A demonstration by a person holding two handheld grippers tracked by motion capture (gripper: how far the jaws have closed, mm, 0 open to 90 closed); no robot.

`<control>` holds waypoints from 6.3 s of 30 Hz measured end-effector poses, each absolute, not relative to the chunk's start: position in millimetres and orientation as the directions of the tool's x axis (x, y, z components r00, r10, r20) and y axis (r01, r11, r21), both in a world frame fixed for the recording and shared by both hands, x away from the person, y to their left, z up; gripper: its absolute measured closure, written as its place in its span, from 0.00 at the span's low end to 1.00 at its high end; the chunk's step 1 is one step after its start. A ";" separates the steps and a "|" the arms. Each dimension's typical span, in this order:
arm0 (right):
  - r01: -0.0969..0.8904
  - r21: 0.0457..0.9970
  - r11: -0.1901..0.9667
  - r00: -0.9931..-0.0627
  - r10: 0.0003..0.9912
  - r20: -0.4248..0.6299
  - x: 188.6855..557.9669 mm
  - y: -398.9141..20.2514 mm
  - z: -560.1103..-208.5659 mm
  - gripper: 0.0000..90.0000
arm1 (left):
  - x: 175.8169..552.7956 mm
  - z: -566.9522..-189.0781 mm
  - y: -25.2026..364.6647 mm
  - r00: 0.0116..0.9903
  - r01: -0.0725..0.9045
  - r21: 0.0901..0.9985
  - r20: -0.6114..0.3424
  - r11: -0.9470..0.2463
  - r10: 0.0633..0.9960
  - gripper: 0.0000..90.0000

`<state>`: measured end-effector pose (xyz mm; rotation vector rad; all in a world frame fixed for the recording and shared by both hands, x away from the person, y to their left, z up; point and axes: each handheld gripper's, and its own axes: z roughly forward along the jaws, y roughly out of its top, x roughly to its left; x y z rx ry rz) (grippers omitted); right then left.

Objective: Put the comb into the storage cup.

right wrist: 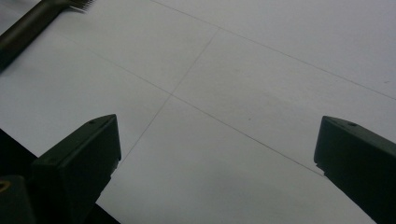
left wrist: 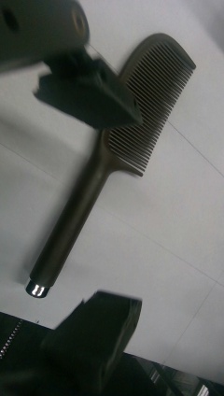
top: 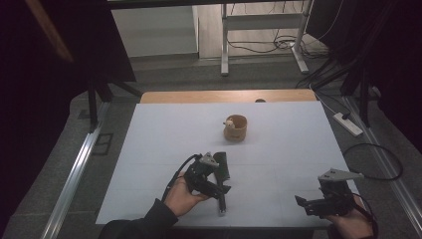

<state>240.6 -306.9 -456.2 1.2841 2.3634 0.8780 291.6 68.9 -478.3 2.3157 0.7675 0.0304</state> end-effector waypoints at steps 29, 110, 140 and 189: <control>0.643 0.641 0.419 -0.557 0.831 0.015 240.7 -306.3 -456.5 0.03 | 284.2 -499.5 50.9 0.844 0.521 0.558 -0.224 -0.647 0.487 0.98; 0.642 0.641 0.422 -0.560 0.828 0.016 238.9 -306.8 -456.3 0.04 | 302.0 -496.7 103.3 0.797 0.581 0.501 -0.188 -0.642 0.575 0.00; 0.643 0.636 0.428 -0.564 0.826 0.015 238.8 -306.4 -456.4 0.04 | 299.2 -523.6 85.5 0.844 0.516 0.430 -0.107 -0.741 0.526 0.00; 0.646 0.626 0.437 -0.570 0.821 0.016 239.7 -305.5 -457.4 0.04 | 295.7 -509.1 85.2 0.807 0.570 0.378 -0.089 -0.730 0.584 0.80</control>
